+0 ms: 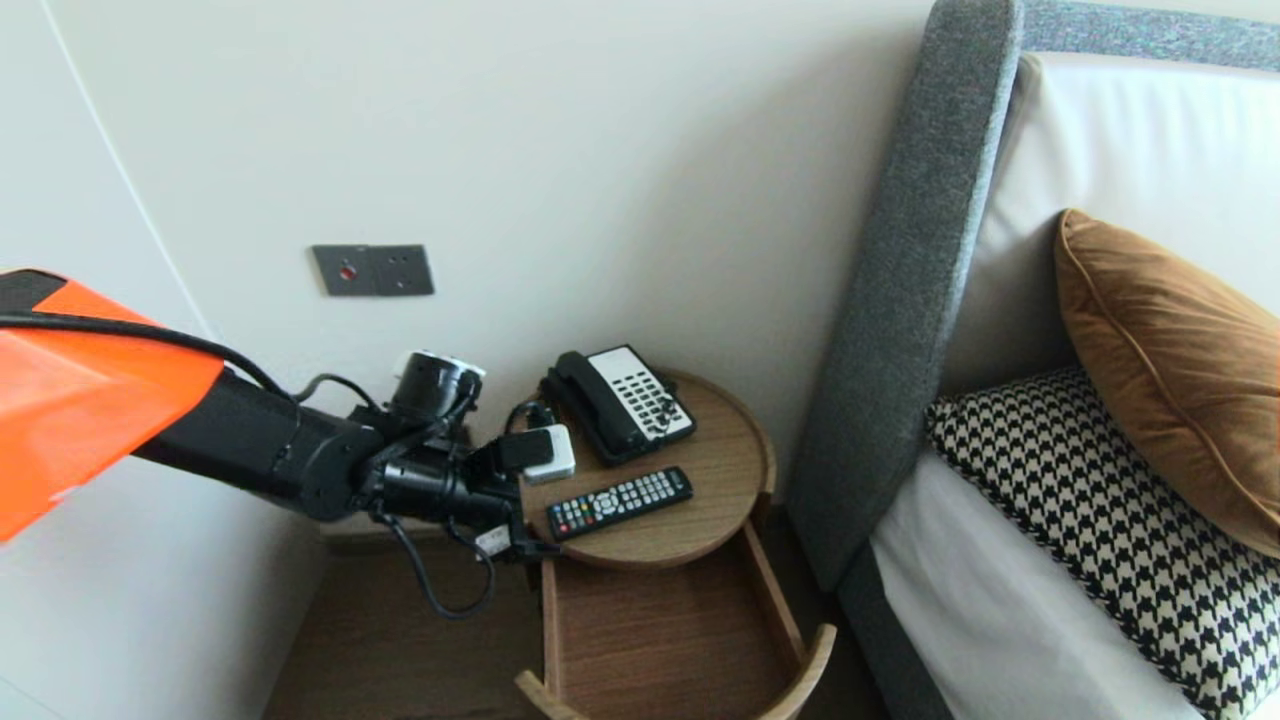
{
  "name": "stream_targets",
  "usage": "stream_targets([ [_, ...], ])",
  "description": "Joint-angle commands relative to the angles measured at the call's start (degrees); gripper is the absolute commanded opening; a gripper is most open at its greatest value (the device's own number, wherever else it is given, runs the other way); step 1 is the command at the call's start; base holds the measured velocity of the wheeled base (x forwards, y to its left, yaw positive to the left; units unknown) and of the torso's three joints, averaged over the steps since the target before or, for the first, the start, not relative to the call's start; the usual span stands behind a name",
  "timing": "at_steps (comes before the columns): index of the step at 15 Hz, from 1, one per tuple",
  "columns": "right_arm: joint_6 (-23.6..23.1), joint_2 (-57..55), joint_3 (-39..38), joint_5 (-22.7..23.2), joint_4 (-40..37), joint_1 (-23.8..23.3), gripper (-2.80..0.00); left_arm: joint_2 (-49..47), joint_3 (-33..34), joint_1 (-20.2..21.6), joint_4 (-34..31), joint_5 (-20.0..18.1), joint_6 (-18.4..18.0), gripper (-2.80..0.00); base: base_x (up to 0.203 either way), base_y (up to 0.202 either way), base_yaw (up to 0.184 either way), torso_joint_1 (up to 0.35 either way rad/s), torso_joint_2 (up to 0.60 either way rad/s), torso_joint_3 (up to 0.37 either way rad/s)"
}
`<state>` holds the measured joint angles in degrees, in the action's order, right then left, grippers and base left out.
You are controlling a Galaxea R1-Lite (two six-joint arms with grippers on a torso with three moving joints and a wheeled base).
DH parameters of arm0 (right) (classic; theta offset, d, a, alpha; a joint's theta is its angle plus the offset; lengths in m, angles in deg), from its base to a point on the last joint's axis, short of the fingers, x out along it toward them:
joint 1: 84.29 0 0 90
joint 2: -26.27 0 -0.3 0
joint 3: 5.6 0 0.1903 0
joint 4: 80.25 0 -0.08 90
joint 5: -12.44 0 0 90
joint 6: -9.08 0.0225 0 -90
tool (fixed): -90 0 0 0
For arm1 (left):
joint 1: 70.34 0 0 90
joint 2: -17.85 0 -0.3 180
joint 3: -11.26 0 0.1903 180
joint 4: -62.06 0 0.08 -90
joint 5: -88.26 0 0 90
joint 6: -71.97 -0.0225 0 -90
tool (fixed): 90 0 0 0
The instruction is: Put the remote controls on the table in the drawer one by one
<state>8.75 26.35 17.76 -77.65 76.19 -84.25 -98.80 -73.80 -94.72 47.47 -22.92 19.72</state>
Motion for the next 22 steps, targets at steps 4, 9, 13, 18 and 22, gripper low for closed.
stream_targets([
  [4, -0.03, 0.01, 0.0, 0.01, 0.01, 0.04, -2.8, -6.42, -12.6, 0.04, -9.81, -4.92, 7.7, 0.0, 0.0, 0.0, 0.0, 0.0, 0.0, 0.0],
  [9, -0.03, 0.01, 0.0, 0.01, 0.01, 0.04, -2.8, -11.03, -21.35, 0.04, -14.94, -6.68, 13.85, 0.0, 0.0, 0.0, 0.0, 0.0, 0.0, 0.0],
  [13, -0.03, 0.01, 0.0, 0.01, 0.01, 0.01, -2.8, -13.68, -29.4, -0.22, -21.51, -8.01, 19.11, 0.0, 0.0, 0.0, 0.0, 0.0, 0.0, 0.0],
  [18, -0.03, 0.01, 0.0, 0.01, 0.01, 0.04, -2.8, -15.74, -31.21, -0.72, -23.99, -8.11, 19.82, 0.0, 0.0, 0.0, 0.0, 0.0, 0.0, 0.0],
  [22, -0.03, 0.01, 0.0, 0.01, 0.0, 0.04, -2.8, -17.44, -33.1, -0.84, -24.06, -7.57, 19.9, 0.0, 0.0, 0.0, 0.0, 0.0, 0.0, 0.0],
])
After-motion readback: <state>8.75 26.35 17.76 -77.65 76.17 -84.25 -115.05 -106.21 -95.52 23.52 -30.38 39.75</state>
